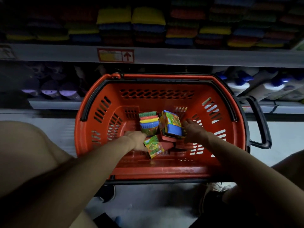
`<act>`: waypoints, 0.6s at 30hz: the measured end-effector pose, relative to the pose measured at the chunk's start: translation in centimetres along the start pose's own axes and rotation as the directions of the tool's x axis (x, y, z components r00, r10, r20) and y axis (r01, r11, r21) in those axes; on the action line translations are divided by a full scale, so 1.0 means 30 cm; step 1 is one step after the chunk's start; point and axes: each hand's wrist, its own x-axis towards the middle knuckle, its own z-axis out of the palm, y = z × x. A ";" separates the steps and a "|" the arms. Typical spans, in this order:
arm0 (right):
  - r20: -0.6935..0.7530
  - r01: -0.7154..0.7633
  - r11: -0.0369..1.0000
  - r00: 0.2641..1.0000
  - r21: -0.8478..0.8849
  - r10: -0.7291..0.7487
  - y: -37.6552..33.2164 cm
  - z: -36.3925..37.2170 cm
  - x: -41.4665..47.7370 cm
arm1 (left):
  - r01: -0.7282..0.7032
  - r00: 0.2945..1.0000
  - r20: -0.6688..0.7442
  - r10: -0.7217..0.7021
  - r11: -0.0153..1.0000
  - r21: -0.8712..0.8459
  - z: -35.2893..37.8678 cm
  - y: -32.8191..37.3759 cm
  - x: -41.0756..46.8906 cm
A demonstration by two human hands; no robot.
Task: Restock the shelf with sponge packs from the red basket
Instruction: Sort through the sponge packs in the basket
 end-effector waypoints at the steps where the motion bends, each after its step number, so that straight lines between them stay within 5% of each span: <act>1: -0.001 0.002 1.000 1.000 0.008 -0.002 0.007 0.001 0.005 | 0.027 1.000 0.019 -0.025 0.994 -0.106 0.011 0.011 0.017; 7: -0.001 -0.009 1.000 1.000 0.004 0.009 0.007 0.031 0.020 | 0.174 0.979 0.011 -0.205 0.802 -0.572 0.097 0.091 0.091; 18: 0.020 -0.069 0.970 0.998 0.233 0.066 -0.021 0.002 0.004 | 0.243 0.968 0.113 -0.223 0.736 -0.631 0.073 0.058 0.086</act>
